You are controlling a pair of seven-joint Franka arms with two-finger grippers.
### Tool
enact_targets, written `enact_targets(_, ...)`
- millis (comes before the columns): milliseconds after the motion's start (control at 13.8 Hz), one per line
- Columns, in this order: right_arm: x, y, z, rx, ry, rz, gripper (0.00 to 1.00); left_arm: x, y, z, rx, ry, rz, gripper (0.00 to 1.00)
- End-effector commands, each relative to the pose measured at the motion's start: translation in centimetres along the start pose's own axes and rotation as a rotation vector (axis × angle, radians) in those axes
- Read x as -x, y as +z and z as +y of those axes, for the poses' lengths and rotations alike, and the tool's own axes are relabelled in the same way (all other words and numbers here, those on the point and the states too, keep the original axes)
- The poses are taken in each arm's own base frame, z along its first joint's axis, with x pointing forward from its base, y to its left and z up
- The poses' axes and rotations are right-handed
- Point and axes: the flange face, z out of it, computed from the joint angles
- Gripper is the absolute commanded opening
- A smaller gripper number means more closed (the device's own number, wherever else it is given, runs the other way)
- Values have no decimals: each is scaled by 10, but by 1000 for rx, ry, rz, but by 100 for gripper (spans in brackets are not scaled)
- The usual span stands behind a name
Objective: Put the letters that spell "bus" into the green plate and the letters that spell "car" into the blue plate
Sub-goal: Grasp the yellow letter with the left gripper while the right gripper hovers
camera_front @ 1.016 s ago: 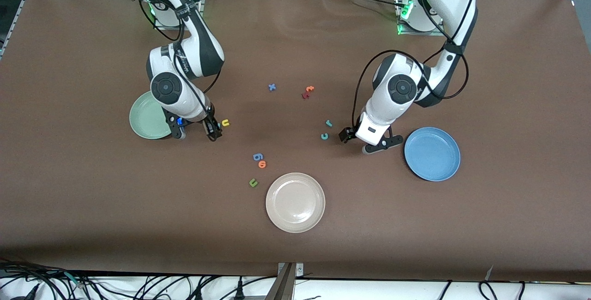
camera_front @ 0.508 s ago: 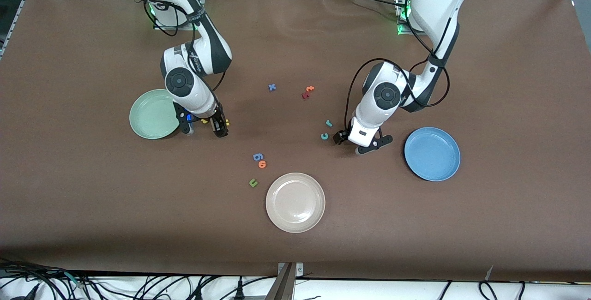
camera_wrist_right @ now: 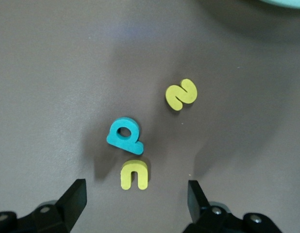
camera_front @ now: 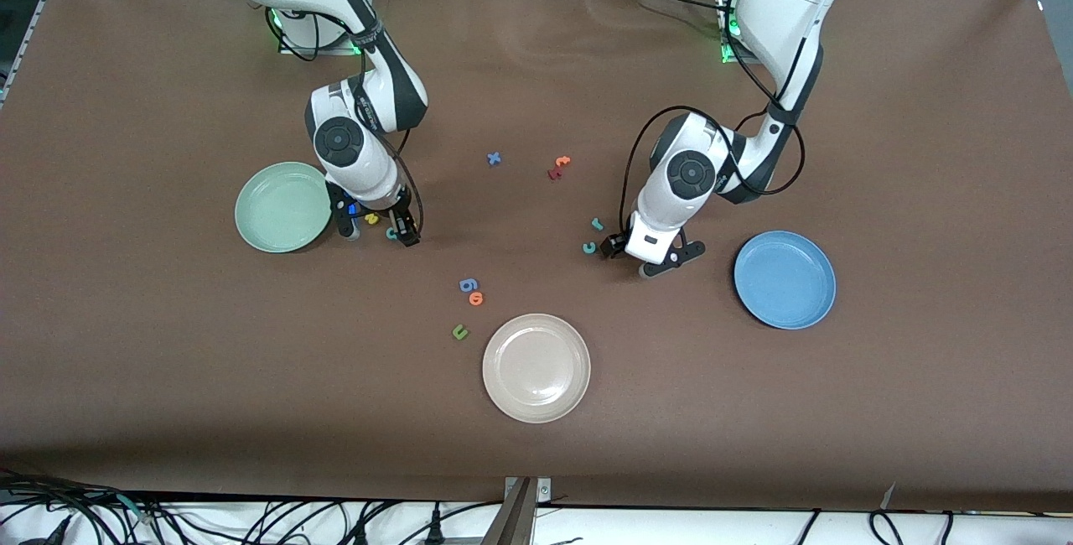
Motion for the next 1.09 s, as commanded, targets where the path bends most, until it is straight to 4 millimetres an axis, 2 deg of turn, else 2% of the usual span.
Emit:
enact_targets(0, 1, 5, 6, -19, 17, -3, 87, 8, 5, 3, -54, -25, 25, 83)
enact_targets(145, -1, 10, 10, -56, 22, 3, 84, 8, 6, 4, -70, -32, 42, 74)
enact_targets(290, -1, 12, 11, -58, 19, 4, 77, 9, 7, 3, -80, -35, 38, 66)
enact_targets(581, 2, 17, 12, -51, 16, 2, 76, 7, 7, 5, -103, -35, 25, 56)
enact_targets(726, 12, 20, 12, -59, 32, -5, 76, 5, 7, 9, -116, -34, 17, 50)
enact_targets(1016, 11, 20, 13, -58, 15, -4, 76, 3, 6, 10, -116, -37, 18, 39)
